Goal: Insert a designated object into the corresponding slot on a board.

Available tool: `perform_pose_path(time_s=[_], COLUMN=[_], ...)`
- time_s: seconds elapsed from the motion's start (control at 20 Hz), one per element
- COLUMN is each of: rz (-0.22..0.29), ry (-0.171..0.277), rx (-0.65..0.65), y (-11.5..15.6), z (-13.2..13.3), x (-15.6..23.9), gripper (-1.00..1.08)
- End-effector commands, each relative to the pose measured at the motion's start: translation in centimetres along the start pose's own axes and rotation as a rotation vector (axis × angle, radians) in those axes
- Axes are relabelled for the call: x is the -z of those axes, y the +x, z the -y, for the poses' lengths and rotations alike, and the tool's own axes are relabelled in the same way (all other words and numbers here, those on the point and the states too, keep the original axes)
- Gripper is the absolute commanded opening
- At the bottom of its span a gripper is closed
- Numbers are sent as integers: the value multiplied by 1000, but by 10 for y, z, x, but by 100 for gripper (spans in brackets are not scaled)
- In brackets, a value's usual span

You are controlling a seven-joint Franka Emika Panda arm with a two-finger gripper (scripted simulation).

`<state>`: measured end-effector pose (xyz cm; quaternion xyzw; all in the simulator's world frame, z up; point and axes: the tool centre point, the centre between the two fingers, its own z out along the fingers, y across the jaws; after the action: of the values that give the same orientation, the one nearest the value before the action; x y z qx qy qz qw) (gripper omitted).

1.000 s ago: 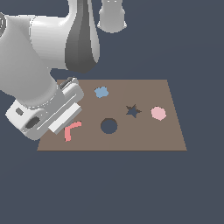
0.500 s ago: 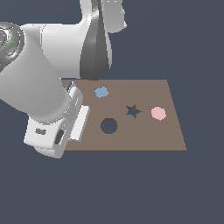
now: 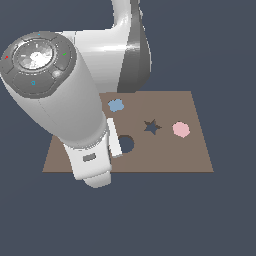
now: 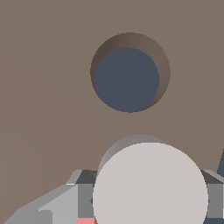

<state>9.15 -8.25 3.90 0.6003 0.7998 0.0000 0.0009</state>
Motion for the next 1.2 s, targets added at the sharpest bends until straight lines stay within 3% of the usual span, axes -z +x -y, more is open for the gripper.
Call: perform_pose_path(time_s=[0.0,0.55,1.15], rz=[0,0,0], ry=[-1,0,0], rx=[119,506,695], y=[12,56,76], z=[-4,-3,5], x=[1,2,2], gripper=[-100,-100,-100])
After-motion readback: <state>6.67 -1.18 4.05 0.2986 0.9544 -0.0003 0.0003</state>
